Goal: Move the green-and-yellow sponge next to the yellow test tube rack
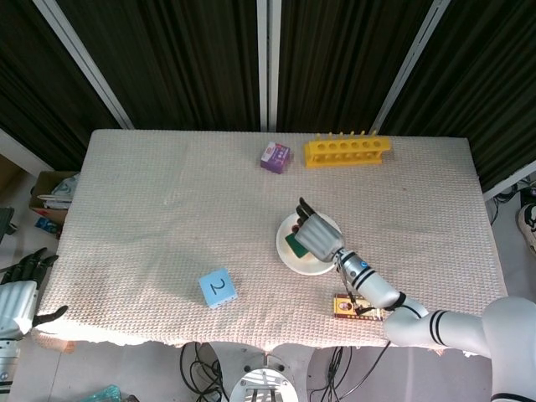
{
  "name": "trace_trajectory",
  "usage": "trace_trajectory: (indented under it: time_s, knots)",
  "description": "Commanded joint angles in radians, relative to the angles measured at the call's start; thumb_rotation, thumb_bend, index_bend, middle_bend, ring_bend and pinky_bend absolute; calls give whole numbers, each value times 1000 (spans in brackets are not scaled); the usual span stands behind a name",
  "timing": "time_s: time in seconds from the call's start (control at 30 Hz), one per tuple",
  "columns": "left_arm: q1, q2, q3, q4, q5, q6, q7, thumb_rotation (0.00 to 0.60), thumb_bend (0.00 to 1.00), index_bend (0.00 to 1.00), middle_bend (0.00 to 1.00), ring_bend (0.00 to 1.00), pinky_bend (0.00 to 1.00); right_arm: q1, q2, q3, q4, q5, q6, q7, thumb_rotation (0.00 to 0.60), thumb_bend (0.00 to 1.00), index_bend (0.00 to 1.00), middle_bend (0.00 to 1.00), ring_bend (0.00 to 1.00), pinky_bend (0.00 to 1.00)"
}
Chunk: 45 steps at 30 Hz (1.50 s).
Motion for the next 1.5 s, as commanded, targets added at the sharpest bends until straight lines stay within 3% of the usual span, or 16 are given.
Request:
trace_trajectory:
  time_s: [0.03,0.27,0.5,0.57,0.67,0.73,0.83,0.93,1.03,1.17,1.3,1.5]
  knots:
    - [-2,0,-3,2,5,4,-1,600,0,167,69,83,159,-28,46,49,-20,27,54,55,600,374,539,429,163,110]
    - [-4,-10,-4,10,15,11,-1,600,0,167,69,83,159,-50,71,105,49,164,24,116,600,372,540,428,162,109]
    - [7,-5,-1,0,8,18,8,600,0,167,69,83,160,5,-64,163,283,311,-89,155,600,368,477,390,148,87]
    - [7,-2,-1,-4,7,19,12,600,0,167,69,83,159,20,-101,175,343,347,-106,142,600,363,429,372,144,78]
    - [5,1,-4,-13,7,18,19,600,0,167,69,83,159,46,-157,189,412,407,-129,101,600,326,274,312,106,56]
    - [2,3,-5,-15,9,17,23,600,0,167,69,83,159,54,-174,190,427,434,-139,79,600,243,113,227,47,31]
    - [-1,4,-5,-18,9,13,25,600,0,167,69,83,159,58,-178,186,414,470,-147,41,600,123,0,86,0,0]
    - [-2,4,-5,-17,8,10,25,600,0,167,69,83,159,49,-156,177,367,477,-124,25,600,72,0,8,0,0]
    - [-4,5,-6,-14,10,8,22,600,0,167,70,83,159,21,-113,162,280,441,-47,23,600,66,0,0,0,0]
    - [-7,6,-12,-10,12,13,17,600,0,167,69,83,159,-53,5,136,70,367,90,45,600,63,0,0,0,0]
    - [-9,-1,-23,2,7,22,16,600,0,167,69,83,160,-190,158,86,-169,234,316,107,600,62,0,12,0,0]
    - [-10,-14,-39,5,9,48,32,600,0,167,69,83,159,-414,350,-26,-366,19,589,300,600,95,0,63,0,0]
